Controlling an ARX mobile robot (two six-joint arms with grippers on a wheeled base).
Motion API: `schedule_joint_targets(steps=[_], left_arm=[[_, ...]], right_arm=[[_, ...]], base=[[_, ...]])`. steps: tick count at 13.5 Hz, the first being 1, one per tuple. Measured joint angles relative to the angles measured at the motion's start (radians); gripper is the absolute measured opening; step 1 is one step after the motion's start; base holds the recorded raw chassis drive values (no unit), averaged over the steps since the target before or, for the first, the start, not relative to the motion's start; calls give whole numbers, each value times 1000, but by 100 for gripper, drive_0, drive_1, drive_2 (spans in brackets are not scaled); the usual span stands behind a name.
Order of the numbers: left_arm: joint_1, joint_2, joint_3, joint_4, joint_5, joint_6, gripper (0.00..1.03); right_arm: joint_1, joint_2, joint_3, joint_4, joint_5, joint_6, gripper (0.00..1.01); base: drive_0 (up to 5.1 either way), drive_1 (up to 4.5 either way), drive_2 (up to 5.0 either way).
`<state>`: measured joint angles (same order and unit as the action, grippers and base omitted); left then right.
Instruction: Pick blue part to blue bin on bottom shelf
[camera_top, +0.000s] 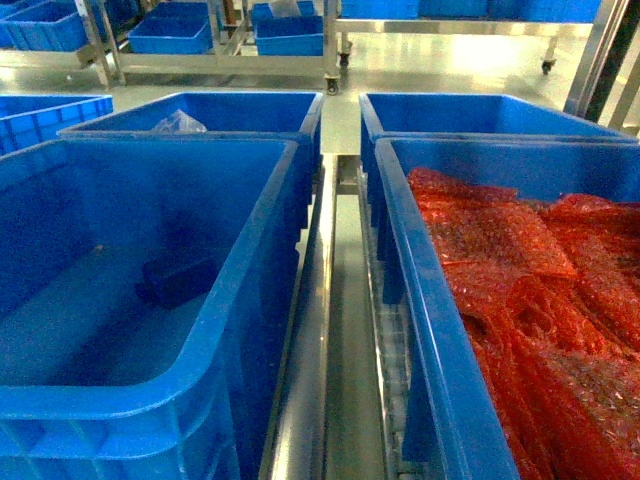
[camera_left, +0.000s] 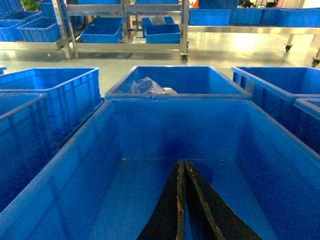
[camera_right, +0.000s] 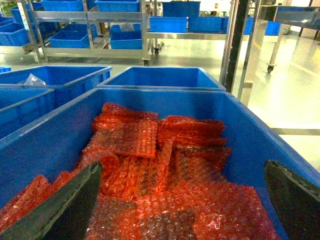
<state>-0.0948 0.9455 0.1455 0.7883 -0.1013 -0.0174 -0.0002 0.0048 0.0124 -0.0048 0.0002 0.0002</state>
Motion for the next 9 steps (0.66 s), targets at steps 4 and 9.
schedule_joint_targets(steps=[4,9], left_arm=[[98,-199,-79,-120,94,0,2],[94,-397,-135,-243,101,1,2]], right_arm=[[0,0,0,0,0,0,98],[0,0,0,0,0,0,98]], base=[[0,0,0],[0,0,0]])
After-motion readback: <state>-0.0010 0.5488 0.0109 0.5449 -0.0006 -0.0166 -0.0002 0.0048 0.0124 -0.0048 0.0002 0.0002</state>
